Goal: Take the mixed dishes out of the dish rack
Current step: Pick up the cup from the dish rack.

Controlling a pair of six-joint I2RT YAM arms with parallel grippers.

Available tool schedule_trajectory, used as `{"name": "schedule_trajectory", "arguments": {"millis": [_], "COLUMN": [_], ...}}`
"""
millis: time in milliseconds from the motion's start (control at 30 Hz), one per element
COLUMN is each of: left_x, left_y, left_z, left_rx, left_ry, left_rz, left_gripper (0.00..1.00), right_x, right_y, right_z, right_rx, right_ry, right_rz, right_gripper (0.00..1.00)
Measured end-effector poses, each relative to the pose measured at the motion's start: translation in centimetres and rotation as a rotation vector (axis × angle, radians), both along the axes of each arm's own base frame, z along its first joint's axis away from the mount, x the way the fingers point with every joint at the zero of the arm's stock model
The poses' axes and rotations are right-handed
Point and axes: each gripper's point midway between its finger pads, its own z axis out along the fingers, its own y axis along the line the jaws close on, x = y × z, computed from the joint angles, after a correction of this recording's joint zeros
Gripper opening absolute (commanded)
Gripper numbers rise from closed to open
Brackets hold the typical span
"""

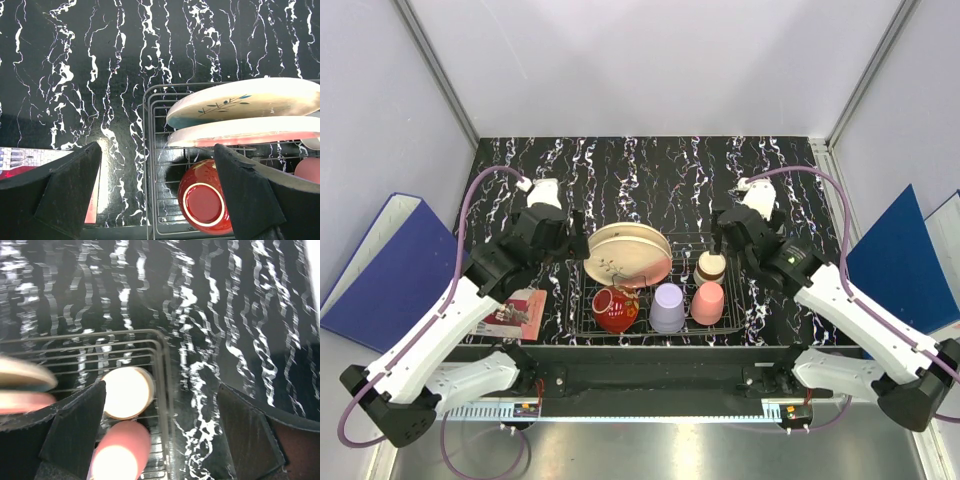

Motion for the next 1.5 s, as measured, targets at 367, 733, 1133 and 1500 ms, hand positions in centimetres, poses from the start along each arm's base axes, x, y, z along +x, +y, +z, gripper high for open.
{"name": "schedule_trajectory", "arguments": {"millis": [367, 733, 1133, 1500], "left_x": [-0.8, -1.0, -1.4, -1.5], "left_y": [0.6, 0.6, 0.9, 0.6], "left_z": [1.8, 1.2, 1.7, 0.7], "left_rx": [-0.053, -0.064, -0.084, -0.091], "left_ry": [-0.067, -0.063, -0.087, -0.065], "left_rz": [0.002, 0.002, 0.001, -0.001], "left_gripper": [0.99, 0.99, 0.99, 0.99], "right_x": [-7.1, -13.3, -12.1, -12.6], "right_y": [8.6, 16.7, 12.7, 15.1], "right_z": [1.5, -1.5, -0.8, -4.2], "right_rx": [0.148, -0.066, 0.025, 0.014], "right_ry": [-0.009, 0.06, 0.016, 0.09], "right_rz": [0.376, 0.47, 0.372, 0.415], "right_gripper": [1.0, 1.0, 1.0, 1.0]}}
